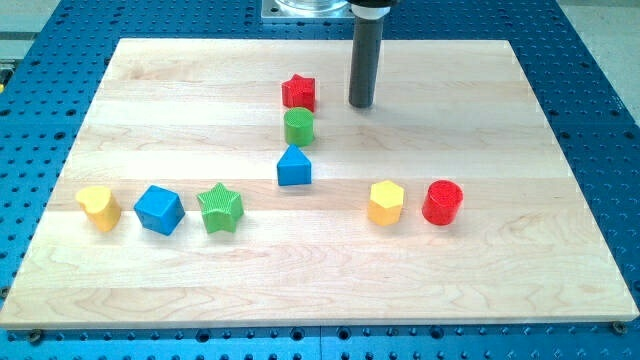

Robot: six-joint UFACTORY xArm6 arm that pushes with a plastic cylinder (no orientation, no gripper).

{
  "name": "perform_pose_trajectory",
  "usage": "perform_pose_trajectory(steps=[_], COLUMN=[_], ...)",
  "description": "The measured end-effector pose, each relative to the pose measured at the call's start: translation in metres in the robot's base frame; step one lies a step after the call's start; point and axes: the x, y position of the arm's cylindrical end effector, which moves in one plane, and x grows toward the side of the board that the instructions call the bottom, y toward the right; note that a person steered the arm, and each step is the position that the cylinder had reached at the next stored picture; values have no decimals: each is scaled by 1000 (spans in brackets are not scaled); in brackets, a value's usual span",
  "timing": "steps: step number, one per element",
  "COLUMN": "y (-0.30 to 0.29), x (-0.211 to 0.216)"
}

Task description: Slide the red star into the green circle

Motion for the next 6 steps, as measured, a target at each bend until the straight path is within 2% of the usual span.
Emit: perform_pose_trajectory(steps=[1, 2, 4, 6], y=[-49, -103, -59, -52], x=[-63, -50, -25, 36])
